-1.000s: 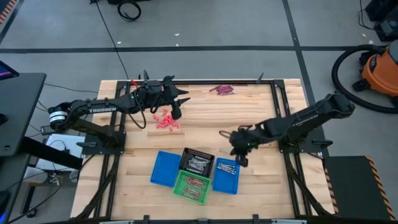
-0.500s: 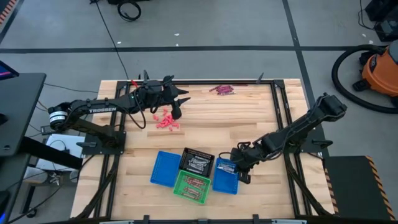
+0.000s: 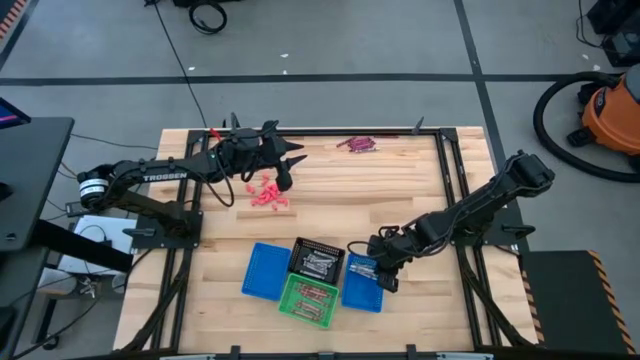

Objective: Sort crayons
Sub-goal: Put the white crayon into the right blue bin, then put the dark red crayon into the left blue bin

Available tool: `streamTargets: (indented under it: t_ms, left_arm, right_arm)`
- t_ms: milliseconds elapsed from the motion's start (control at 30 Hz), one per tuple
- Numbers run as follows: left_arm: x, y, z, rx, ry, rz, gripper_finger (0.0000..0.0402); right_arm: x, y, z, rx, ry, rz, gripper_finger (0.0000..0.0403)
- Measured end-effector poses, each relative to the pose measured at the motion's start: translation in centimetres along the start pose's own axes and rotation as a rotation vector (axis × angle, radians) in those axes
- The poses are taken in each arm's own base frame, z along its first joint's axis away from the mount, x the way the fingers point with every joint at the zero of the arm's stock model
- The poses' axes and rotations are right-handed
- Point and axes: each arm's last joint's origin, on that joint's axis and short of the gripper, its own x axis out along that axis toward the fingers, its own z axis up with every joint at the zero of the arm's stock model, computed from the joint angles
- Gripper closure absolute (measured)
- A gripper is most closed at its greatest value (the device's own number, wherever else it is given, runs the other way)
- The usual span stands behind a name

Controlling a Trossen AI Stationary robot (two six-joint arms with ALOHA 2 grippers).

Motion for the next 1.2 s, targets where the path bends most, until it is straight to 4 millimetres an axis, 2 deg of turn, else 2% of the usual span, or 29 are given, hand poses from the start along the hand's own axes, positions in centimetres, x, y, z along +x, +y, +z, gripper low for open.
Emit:
streamTargets:
  t_ms: [267,433,600,867,1200]
  left_arm:
    - [0.0,0.0,0.0,-0.001,-0.001,0.000,0.0260]
    - [0.0,0.0,0.1,-0.001,-0.006,0.001,0.0260]
    - [0.0,0.0,0.0,-0.001,-0.005,0.001,0.0260]
    - [0.0,0.0,0.0,-0.001,-0.005,0.001,0.0260]
    - [0.0,0.0,0.0,0.000,0.002,0.000,0.0260]
  right_arm:
    - [-1.4,-0.4,0.4,-0.019,-0.033,0.006,0.0326]
    - [-2.7,-1.6,1.2,-0.085,-0.155,-0.125,0.0327]
    - [-2.9,-3.4,2.7,-0.135,-0.195,-0.214,0.0327]
    - [-3.3,-7.8,5.1,-0.198,-0.199,-0.404,0.0327]
    - [-5.6,-15.5,7.8,-0.205,-0.168,-0.469,0.0324]
